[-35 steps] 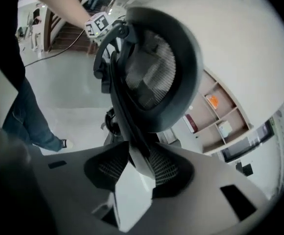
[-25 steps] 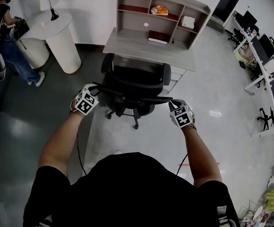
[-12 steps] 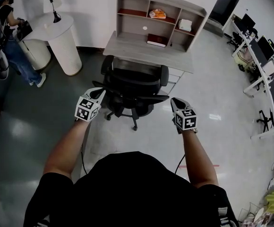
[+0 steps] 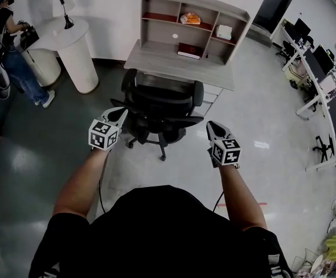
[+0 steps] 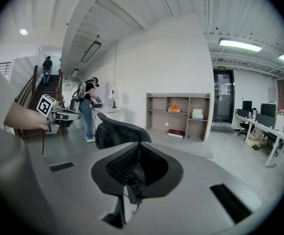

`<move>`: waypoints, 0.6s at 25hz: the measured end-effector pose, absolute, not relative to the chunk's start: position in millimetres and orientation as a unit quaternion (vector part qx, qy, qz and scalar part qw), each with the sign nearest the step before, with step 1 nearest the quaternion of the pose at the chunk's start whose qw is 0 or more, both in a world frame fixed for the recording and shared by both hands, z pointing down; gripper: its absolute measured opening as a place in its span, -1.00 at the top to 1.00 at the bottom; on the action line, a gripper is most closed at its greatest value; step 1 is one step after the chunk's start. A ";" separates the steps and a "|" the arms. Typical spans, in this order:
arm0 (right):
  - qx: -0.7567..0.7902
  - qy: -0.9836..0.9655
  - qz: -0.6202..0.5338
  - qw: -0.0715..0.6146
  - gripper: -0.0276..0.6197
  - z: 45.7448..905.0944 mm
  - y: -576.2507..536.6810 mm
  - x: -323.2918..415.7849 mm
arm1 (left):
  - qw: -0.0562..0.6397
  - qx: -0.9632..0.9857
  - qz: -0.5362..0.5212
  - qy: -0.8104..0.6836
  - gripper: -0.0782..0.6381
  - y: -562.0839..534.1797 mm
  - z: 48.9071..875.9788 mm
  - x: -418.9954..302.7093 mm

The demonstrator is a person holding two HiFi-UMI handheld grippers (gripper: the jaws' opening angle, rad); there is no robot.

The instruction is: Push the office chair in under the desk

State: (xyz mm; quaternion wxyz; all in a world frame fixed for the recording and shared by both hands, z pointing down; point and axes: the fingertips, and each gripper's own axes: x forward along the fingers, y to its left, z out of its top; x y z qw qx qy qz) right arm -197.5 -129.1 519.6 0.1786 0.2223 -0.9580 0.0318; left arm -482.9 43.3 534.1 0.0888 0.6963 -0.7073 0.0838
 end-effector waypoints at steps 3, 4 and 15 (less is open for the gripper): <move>0.227 -0.957 0.037 0.174 0.86 517.0 -134.3 -194.6 | 0.093 0.695 0.086 -0.708 0.73 45.7 537.1 -484.6; 0.229 -0.957 0.039 0.171 0.86 515.3 -136.5 -193.3 | 0.094 0.694 0.089 -0.708 0.73 46.3 537.9 -485.8; 0.251 -0.954 0.043 0.160 0.86 510.4 -157.0 -182.3 | 0.094 0.696 0.111 -0.704 0.73 38.8 535.3 -487.2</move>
